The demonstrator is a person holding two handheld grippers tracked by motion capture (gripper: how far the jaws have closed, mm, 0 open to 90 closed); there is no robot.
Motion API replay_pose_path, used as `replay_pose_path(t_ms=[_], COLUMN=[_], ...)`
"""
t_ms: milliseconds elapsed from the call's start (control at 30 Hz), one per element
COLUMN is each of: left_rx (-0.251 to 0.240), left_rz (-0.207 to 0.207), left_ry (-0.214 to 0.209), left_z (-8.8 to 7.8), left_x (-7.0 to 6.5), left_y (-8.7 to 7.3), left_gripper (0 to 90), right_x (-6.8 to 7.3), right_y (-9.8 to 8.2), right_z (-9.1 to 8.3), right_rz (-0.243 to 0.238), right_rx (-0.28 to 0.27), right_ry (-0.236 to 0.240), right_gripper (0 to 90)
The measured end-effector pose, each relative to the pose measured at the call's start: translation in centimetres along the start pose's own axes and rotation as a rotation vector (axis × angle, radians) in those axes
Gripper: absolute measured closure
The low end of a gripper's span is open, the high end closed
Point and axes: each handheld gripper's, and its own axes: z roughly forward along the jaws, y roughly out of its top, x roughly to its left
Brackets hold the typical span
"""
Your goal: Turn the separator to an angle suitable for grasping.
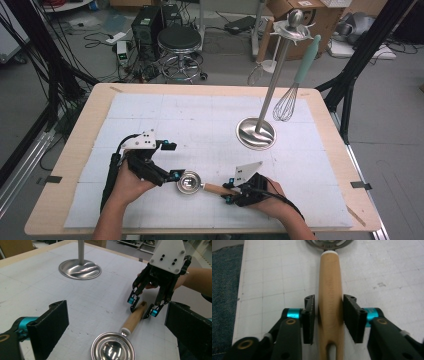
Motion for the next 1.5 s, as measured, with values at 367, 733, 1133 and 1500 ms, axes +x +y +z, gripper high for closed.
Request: replay_pose_path(t_ms=[367,733,1133,1500], left_rx=[-0.002,-0.001,0.003,0.005], left_rz=[-0.001,-0.005,-0.004,-0.001], left_ry=[0.007,0.004,0.005,0.007], left_z=[-0.1,0.0,0.0,-0.1], left_x=[-0.1,0.0,0.0,0.1], left_y=[0.0,-0.1,-0.1,-0.1], left_gripper=[5.8,5.9,5.8,5.8], right_x=[-0.9,-2.0,-1.8,-2.3], right_y=[-1.6,-2.0,-0.6,-0.7], right_z=[-1.8,-2.1,-0.4,-0.6], right_rz=[0.054,0.075,0.025,0.072], right_rx=[0.031,0.019,-0.018,-0.01], right_ry=[-0.068,-0.101,-0.075,-0.13], right_gripper=[54.4,64.7,68.6,61.2])
